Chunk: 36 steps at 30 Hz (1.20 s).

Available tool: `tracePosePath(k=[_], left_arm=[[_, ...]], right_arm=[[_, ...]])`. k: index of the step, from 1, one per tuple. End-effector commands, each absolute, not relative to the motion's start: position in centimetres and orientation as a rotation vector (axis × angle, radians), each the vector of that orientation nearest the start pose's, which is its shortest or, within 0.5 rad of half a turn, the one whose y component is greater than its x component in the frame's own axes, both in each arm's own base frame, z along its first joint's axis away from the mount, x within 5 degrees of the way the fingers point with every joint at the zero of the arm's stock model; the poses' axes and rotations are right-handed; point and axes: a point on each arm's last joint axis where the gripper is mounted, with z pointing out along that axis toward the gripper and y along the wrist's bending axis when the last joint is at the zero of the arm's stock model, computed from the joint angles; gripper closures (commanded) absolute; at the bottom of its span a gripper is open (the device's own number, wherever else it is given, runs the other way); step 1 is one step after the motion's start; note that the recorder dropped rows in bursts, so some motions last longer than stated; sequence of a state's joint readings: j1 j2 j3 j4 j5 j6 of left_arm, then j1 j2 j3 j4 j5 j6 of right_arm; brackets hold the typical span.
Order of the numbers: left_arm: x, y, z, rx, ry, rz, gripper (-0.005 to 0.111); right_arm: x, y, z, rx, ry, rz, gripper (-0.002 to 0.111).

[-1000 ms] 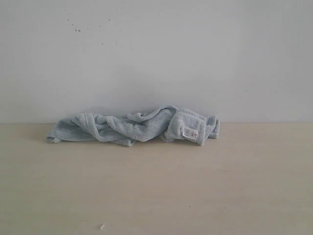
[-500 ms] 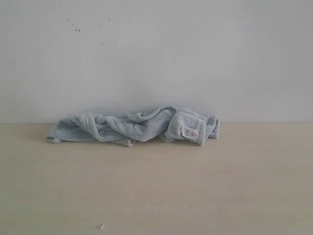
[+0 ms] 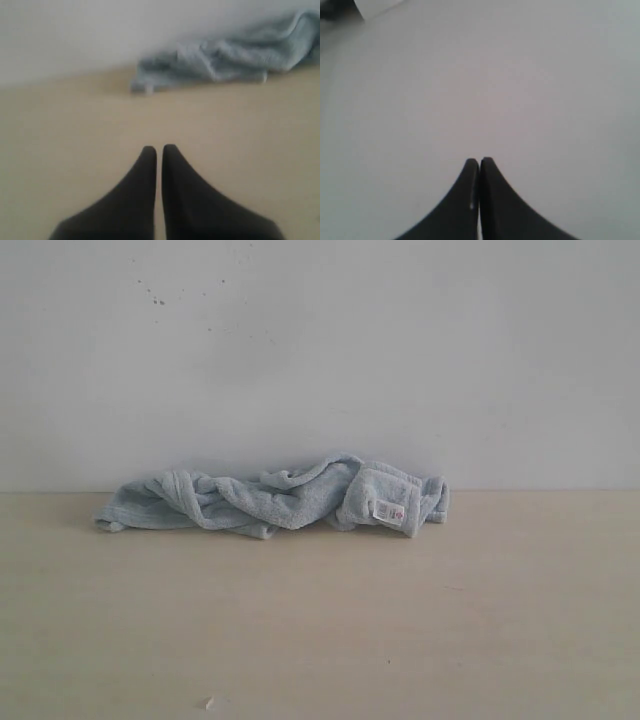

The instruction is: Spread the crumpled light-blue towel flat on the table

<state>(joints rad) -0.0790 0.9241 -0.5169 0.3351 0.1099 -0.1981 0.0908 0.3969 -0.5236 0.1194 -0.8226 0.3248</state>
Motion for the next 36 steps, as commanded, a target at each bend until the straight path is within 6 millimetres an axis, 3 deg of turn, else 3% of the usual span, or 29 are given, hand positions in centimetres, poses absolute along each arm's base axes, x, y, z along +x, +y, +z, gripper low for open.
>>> tracePosePath(k=[1, 4, 6, 8, 10, 13, 15, 19, 22, 25, 30, 33, 36], left_arm=[[22.9, -1.7, 24.6, -0.116, 2.445, -0.09, 0.103], [23.6, -2.8, 23.5, -0.058, 2.606, -0.209, 0.103], [23.4, -3.7, 23.2, -0.012, 2.658, -0.335, 0.103], [22.8, -4.9, 23.0, 0.016, 2.674, -0.524, 0.103], [22.3, -6.3, 22.9, 0.155, 2.62, -0.668, 0.103], [21.9, -8.6, 23.1, 0.365, 2.47, -0.827, 0.103], [21.5, -9.9, 23.3, 0.461, 2.397, -0.882, 0.103], [21.0, -11.7, 23.3, 0.548, 2.366, -0.94, 0.103], [20.8, -12.6, 22.8, 0.586, 2.385, -0.96, 0.103], [20.7, -13.1, 22.2, 0.604, 2.41, -0.978, 0.103], [21.1, -13.2, 21.3, 0.61, 2.442, -0.976, 0.103], [21.1, -13.3, 21.0, 0.607, 2.454, -0.983, 0.103], [21.2, -13.3, 20.8, 0.614, 2.458, -0.979, 0.103]], right_arm=[[16.0, 1.8, 42.3, 0.068, 1.079, 0.315, 0.109], [25.3, 3.0, 36.7, 0.009, 1.557, 0.195, 0.109], [29.2, 3.5, 31.3, -0.053, 1.951, 0.122, 0.109], [31.3, 4.0, 26.6, -0.088, 2.371, 0.092, 0.109], [33.3, 5.0, 23.2, -0.101, 2.669, 0.135, 0.109], [35.8, 7.7, 21.9, -0.381, 2.857, 0.375, 0.109], [37.3, 9.1, 22.4, -0.495, 2.863, 0.549, 0.109], [42.2, 9.7, 24.0, -0.206, 2.802, 0.585, 0.109], [45.4, 10.5, 24.5, -0.213, 2.748, 0.632, 0.109], [48.1, 11.2, 22.4, -0.264, 2.764, 0.676, 0.109], [52.6, 11.9, 17.9, -0.095, 2.578, 0.708, 0.109], [54.3, 11.7, 16.8, -0.001, 2.443, 0.668, 0.109], [55.2, 11.6, 16.5, -0.04, 2.338, 0.616, 0.107]])
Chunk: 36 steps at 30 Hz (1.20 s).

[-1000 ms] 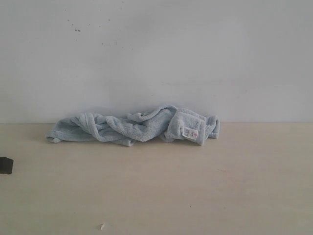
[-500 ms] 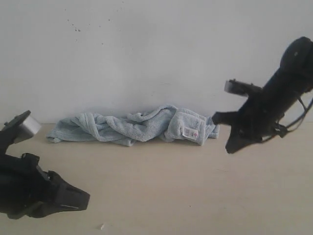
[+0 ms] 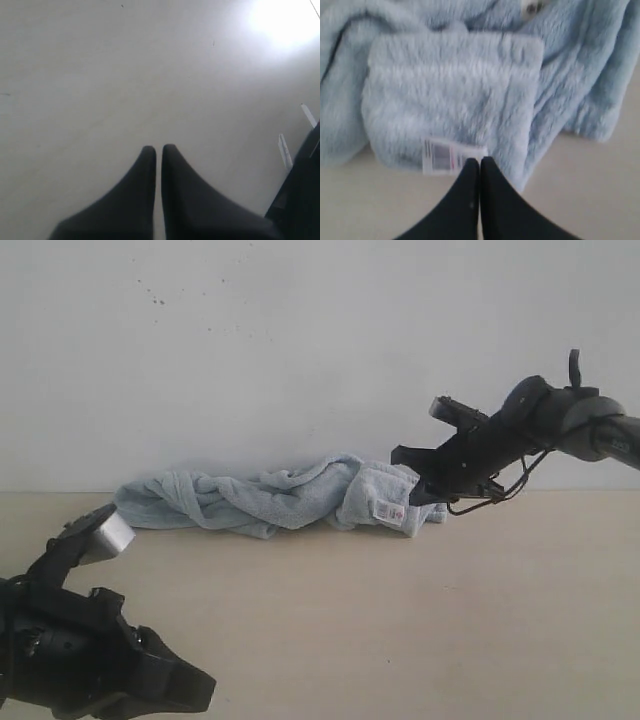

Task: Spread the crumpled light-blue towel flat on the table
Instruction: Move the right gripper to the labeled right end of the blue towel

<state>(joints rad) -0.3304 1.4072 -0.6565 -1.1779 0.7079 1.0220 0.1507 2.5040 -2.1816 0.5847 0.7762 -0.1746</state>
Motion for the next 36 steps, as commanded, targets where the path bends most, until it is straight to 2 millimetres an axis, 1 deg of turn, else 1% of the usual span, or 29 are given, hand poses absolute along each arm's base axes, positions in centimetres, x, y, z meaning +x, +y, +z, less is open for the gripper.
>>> tracePosePath(k=[1, 2, 4, 5, 7, 8, 9, 11, 13, 15, 19, 21, 23, 24, 25, 27, 28, 29, 30, 31, 32, 33, 34, 35, 36], left_arm=[[21.3, -13.3, 20.7, 0.626, 2.456, -0.975, 0.103], [21.3, -13.3, 20.6, 0.63, 2.457, -0.974, 0.103], [21.4, -13.3, 20.4, 0.631, 2.466, -0.974, 0.103], [21.4, -13.3, 20.3, 0.63, 2.471, -0.975, 0.103], [21.4, -13.4, 20.2, 0.64, 2.467, -0.971, 0.103], [21.4, -13.4, 20.2, 0.651, 2.462, -0.968, 0.103], [21.4, -13.4, 20.2, 0.651, 2.462, -0.968, 0.103], [21.4, -13.4, 20.2, 0.651, 2.462, -0.968, 0.103], [21.4, -13.4, 20.2, 0.651, 2.462, -0.968, 0.103], [21.4, -13.4, 20.2, 0.651, 2.462, -0.968, 0.103], [21.4, -13.4, 20.3, 0.641, 2.46, -0.978, 0.103], [21.4, -13.5, 20.4, 0.629, 2.458, -0.995, 0.103], [21.3, -13.5, 20.4, 0.633, 2.459, -1.003, 0.103], [21.3, -13.5, 20.4, 0.635, 2.459, -1.013, 0.103], [21.2, -13.6, 20.4, 0.635, 2.459, -1.022, 0.103], [21.2, -13.6, 20.4, 0.636, 2.459, -1.024, 0.103], [21.2, -13.6, 20.4, 0.636, 2.459, -1.024, 0.103], [21.2, -13.6, 20.4, 0.636, 2.459, -1.024, 0.103], [21.2, -13.6, 20.4, 0.636, 2.459, -1.024, 0.103], [21.2, -13.6, 20.4, 0.636, 2.459, -1.024, 0.103], [21.2, -13.6, 20.4, 0.636, 2.459, -1.024, 0.103], [21.2, -13.6, 20.4, 0.646, 2.455, -1.021, 0.103], [21.3, -13.6, 20.4, 0.665, 2.444, -1.012, 0.103], [21.3, -13.6, 20.4, 0.673, 2.44, -1.006, 0.103], [21.3, -13.6, 20.4, 0.673, 2.44, -1.006, 0.103]], right_arm=[[55.4, 11.7, 16.6, -0.084, 2.305, 0.591, 0.104], [55.5, 11.9, 16.7, -0.168, 2.264, 0.546, 0.099], [55.6, 12.2, 16.8, -0.307, 2.213, 0.485, 0.082], [55.6, 12.5, 16.7, -0.351, 2.201, 0.47, 0.07], [55.7, 12.9, 16.4, -0.341, 2.188, 0.462, 0.044], [55.7, 13.1, 16.0, -0.311, 2.192, 0.47, 0.037], [55.8, 13.2, 15.9, -0.266, 2.192, 0.481, 0.032], [55.9, 13.4, 14.9, -0.217, 2.216, 0.5, 0.035], [55.8, 13.4, 14.0, -0.199, 2.249, 0.518, 0.04], [55.7, 13.4, 14.0, -0.215, 2.259, 0.507, 0.045], [55.1, 13.5, 14.0, -0.167, 2.351, 0.559, 0.045], [54.7, 13.6, 13.7, -0.174, 2.397, 0.587, 0.045], [54.7, 13.3, 13.1, -0.115, 2.432, 0.561, 0.045], [54.7, 13.1, 12.5, -0.031, 2.467, 0.541, 0.045], [54.7, 13.0, 11.7, 0.0, 2.493, 0.538, 0.045], [54.5, 13.0, 11.3, -0.023, 2.514, 0.535, 0.047], [54.3, 13.2, 11.2, -0.059, 2.535, 0.549, 0.059], [54.2, 13.2, 11.2, -0.088, 2.544, 0.55, 0.066], [53.9, 13.3, 11.1, -0.149, 2.566, 0.549, 0.087], [53.7, 13.3, 11.1, -0.165, 2.581, 0.552, 0.095], [53.5, 13.4, 11.4, -0.19, 2.601, 0.563, 0.108], [53.4, 13.4, 11.7, -0.196, 2.607, 0.567, 0.108], [53.2, 13.4, 12.5, -0.209, 2.613, 0.576, 0.108], [53.0, 13.4, 13.8, -0.225, 2.607, 0.58, 0.108], [52.9, 13.4, 14.5, -0.234, 2.6, 0.579, 0.108]])
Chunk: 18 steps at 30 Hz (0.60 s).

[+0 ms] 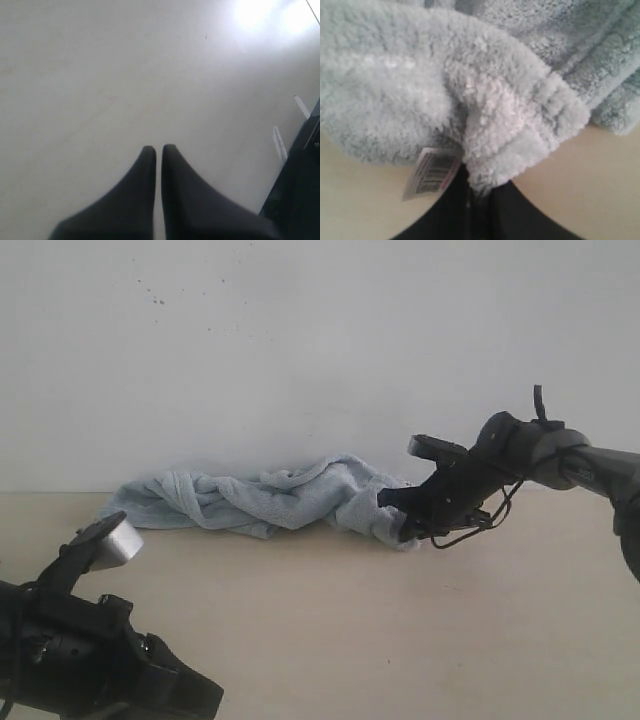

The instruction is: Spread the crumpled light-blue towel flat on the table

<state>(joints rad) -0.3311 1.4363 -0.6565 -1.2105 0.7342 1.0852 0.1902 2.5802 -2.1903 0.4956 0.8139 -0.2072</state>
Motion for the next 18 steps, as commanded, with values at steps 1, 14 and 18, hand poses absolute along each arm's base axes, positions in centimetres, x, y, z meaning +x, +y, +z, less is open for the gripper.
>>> tracePosePath(k=[1, 14, 18], left_arm=[[21.3, -13.6, 20.4, 0.673, 2.44, -1.006, 0.103], [21.3, -13.5, 20.4, 0.757, 2.395, -0.971, 0.103], [21.4, -13.5, 20.4, 0.786, 2.377, -0.953, 0.103]], right_arm=[[52.6, 13.4, 16.4, -0.293, 2.572, 0.57, 0.108], [46.8, 11.9, 18.3, -0.573, 2.913, 0.459, 0.108], [43.2, 10.7, 19.6, -0.599, 2.985, 0.37, 0.108]])
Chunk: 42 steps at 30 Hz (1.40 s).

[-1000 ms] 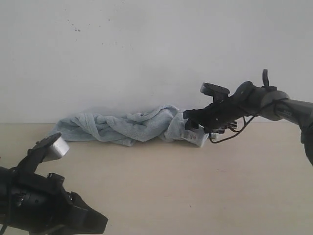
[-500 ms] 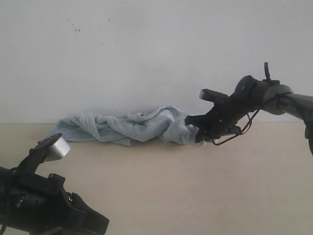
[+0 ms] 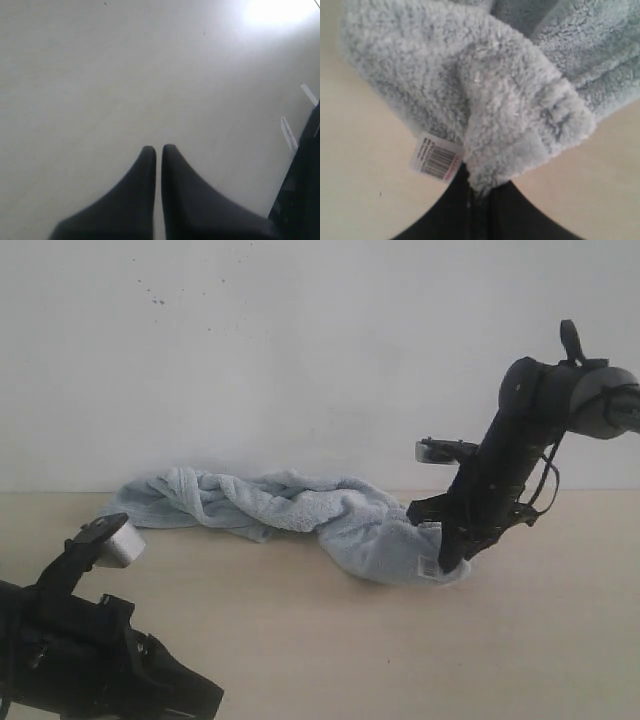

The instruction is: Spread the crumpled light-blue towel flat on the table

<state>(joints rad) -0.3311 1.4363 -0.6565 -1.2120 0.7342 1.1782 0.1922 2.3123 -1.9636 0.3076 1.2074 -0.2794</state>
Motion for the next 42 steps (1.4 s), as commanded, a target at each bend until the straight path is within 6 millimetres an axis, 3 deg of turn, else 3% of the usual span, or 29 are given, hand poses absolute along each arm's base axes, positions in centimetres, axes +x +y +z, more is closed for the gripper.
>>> tracePosePath(k=[1, 8, 11, 21, 27, 33, 42], left_arm=[[21.4, -13.5, 20.4, 0.78, 2.377, -0.942, 0.103], [22.5, -12.8, 20.2, 0.702, 2.37, -0.796, 0.103], [23.1, -12.4, 20.1, 0.653, 2.361, -0.705, 0.103], [23.4, -12.0, 20.5, 0.603, 2.339, -0.649, 0.103], [23.3, -11.0, 22.8, 0.601, 2.221, -0.49, 0.103], [22.5, -10.6, 24.8, 0.591, 2.14, -0.48, 0.103], [22.7, -10.7, 24.2, 0.592, 2.163, -0.481, 0.103]], right_arm=[[42.0, 10.1, 19.5, -0.598, 3.026, 0.313, 0.108], [32.6, 5.0, 16.2, -0.685, 3.328, 0.002, 0.108], [30.7, 3.8, 14.9, -0.566, 3.369, 0.003, 0.108], [29.9, 4.1, 14.4, -0.459, 3.429, 0.113, 0.108], [29.4, 4.2, 14.5, -0.478, 3.472, 0.129, 0.108], [28.6, 4.1, 13.9, -0.548, 3.495, 0.15, 0.108], [26.9, 3.8, 12.8, -0.649, 3.549, 0.162, 0.108]])
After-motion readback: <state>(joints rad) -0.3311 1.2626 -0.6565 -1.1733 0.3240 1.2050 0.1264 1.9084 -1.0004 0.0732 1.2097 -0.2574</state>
